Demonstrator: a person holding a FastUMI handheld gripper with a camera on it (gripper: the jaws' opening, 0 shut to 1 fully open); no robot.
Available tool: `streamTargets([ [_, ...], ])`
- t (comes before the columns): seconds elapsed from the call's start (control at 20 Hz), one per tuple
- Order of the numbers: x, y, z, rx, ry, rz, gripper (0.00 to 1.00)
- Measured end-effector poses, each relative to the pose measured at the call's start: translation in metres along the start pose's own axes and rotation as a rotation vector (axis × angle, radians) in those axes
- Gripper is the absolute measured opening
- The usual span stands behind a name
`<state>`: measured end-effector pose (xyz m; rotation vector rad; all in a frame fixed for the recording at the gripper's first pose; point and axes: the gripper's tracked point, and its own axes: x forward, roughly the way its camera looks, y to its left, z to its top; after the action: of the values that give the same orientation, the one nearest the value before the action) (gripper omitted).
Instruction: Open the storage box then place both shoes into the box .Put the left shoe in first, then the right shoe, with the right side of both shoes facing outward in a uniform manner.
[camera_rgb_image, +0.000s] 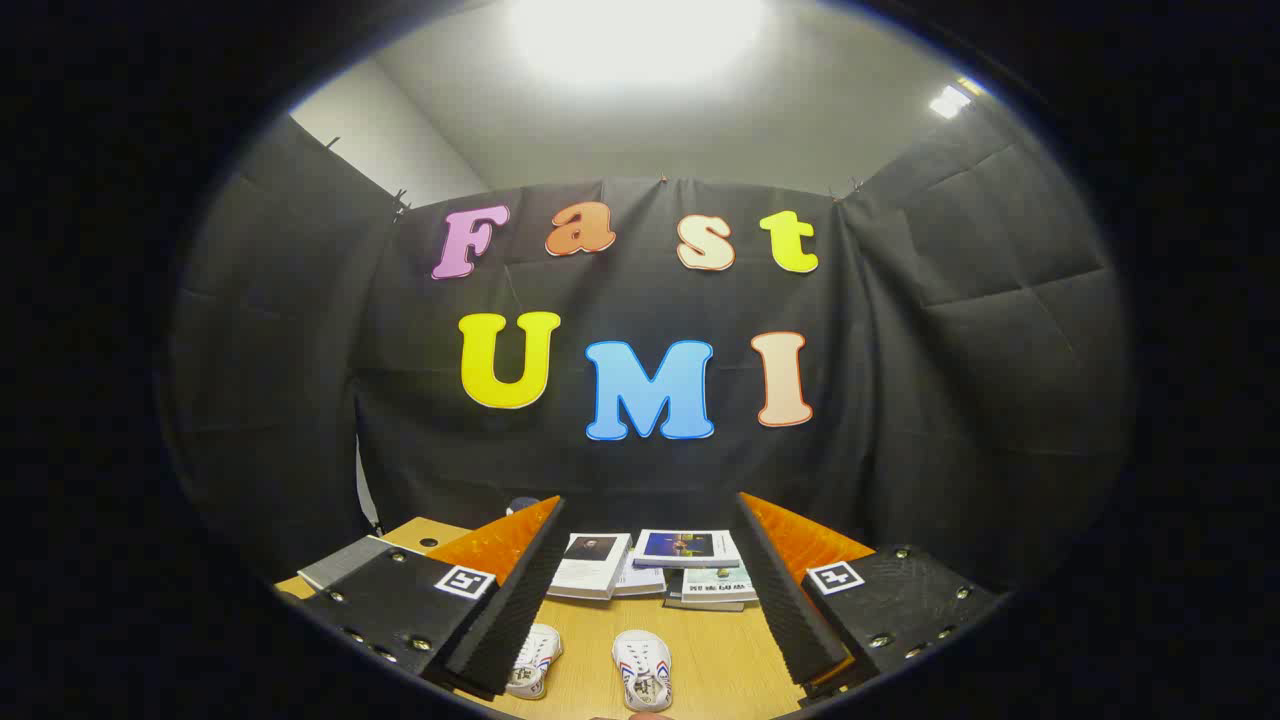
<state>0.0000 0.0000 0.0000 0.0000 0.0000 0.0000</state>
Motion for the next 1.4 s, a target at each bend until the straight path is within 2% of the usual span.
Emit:
streamTargets([
  [0.55, 0.007, -0.002, 0.002, 0.017, -0.007, 0.005, 0.98],
  [1.05, 0.003, 0.002, -0.02, 0.02, 0.05, 0.005, 0.98],
  [1.2, 0.012, 0.014, -0.03, 0.029, 0.074, 0.048, 0.98],
  [1.4, 0.026, 0.039, -0.052, 0.059, 0.14, 0.154, 0.98],
])
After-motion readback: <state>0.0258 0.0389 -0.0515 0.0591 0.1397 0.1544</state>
